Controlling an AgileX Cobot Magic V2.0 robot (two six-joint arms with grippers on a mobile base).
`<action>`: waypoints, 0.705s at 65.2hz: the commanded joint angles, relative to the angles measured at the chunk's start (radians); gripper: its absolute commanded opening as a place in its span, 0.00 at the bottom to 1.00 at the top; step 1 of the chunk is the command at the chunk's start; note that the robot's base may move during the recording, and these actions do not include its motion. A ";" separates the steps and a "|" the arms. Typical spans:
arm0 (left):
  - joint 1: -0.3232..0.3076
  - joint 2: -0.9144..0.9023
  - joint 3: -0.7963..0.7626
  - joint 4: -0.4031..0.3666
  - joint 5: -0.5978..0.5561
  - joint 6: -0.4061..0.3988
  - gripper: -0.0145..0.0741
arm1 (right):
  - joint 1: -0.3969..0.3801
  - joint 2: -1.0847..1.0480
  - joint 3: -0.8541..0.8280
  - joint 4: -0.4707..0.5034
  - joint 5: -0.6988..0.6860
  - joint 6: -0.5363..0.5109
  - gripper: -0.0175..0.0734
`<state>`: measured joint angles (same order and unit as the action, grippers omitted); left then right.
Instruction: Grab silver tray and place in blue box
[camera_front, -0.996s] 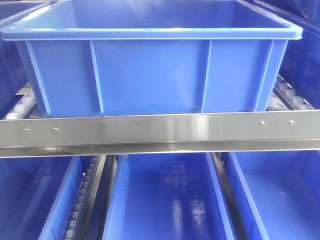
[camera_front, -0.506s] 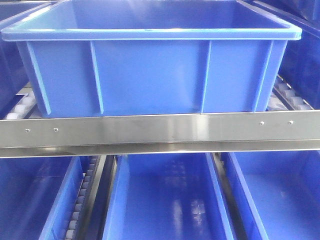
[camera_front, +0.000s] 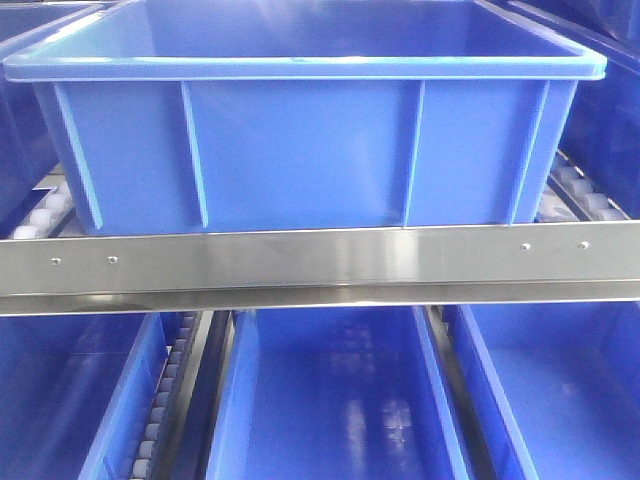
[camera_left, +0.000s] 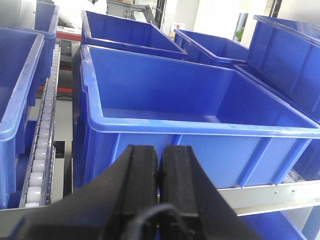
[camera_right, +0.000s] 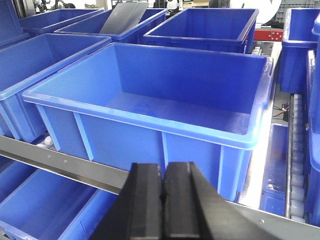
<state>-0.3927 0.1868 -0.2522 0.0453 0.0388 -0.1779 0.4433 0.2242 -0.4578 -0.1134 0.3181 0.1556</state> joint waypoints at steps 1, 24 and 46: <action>-0.007 0.010 -0.029 0.002 -0.077 -0.002 0.16 | -0.002 0.010 -0.027 -0.015 -0.084 -0.015 0.25; -0.007 0.010 -0.029 0.002 -0.077 -0.002 0.16 | -0.066 0.002 0.079 -0.016 -0.171 -0.015 0.25; -0.007 0.010 -0.029 0.002 -0.077 -0.002 0.16 | -0.447 -0.102 0.348 0.000 -0.449 -0.015 0.25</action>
<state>-0.3927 0.1868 -0.2522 0.0453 0.0388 -0.1779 0.0398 0.1304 -0.1231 -0.1139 0.0171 0.1556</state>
